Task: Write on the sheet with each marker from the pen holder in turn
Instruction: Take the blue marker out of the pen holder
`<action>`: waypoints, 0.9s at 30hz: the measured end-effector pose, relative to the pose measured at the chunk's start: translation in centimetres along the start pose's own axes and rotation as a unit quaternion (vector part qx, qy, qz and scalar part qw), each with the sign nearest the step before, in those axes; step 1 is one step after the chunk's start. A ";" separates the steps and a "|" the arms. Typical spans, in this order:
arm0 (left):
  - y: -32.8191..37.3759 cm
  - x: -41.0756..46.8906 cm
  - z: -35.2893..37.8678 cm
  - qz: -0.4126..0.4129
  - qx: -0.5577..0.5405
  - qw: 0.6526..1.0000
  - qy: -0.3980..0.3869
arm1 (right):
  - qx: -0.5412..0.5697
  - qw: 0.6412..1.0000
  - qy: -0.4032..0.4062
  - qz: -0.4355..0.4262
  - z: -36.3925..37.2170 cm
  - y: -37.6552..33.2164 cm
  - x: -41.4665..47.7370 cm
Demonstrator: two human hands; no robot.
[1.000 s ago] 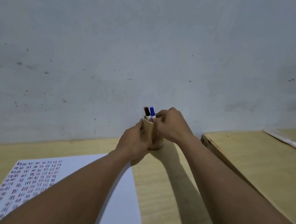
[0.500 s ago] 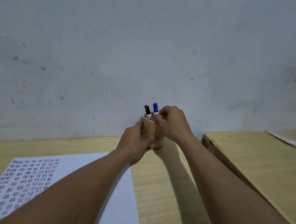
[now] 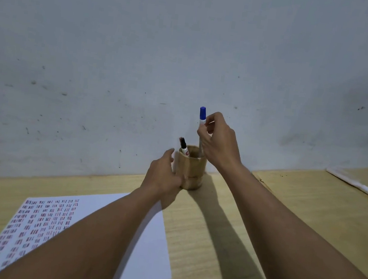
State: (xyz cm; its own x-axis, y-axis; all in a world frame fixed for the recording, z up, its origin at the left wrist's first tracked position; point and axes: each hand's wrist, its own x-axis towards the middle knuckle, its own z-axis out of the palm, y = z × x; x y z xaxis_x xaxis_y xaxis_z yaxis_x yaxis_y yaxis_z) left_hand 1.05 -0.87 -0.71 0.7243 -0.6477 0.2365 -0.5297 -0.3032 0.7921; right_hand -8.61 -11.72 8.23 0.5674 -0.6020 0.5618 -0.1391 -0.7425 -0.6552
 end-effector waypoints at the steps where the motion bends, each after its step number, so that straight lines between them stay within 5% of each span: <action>1: 0.3 -0.3 -0.6 -0.001 0.006 1.000 0.017 | -0.005 1.000 0.002 -0.010 -0.3 -0.5 0.0; 7: 3.9 -1.9 -5.3 0.054 -0.063 0.981 0.175 | -0.053 0.997 -0.041 -0.049 -0.8 -2.8 -0.6; 17: 6.5 -5.5 -11.9 0.082 -0.134 0.975 0.161 | -0.145 0.977 -0.110 -0.114 -0.9 -7.5 -3.7; 22: 6.4 -7.4 -13.7 0.049 -0.169 0.964 0.198 | -0.167 0.974 0.002 -0.152 -0.6 -9.7 -6.5; 24: 6.4 -7.9 -14.3 0.034 -0.189 0.957 0.216 | -0.118 0.989 0.031 -0.082 0.0 -11.1 -8.3; 27: 6.0 -8.7 -15.3 0.033 -0.211 0.952 0.219 | 0.128 0.975 -0.058 0.173 1.1 -13.3 -10.0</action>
State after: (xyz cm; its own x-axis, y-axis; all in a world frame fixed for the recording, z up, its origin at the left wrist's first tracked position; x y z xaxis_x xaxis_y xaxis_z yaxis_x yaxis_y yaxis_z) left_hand -1.65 13.67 10.58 0.8588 -0.2733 0.4333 -0.4239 0.0958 0.9006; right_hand -11.56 4.53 10.79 0.6124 -0.7550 0.2343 -0.1394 -0.3948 -0.9081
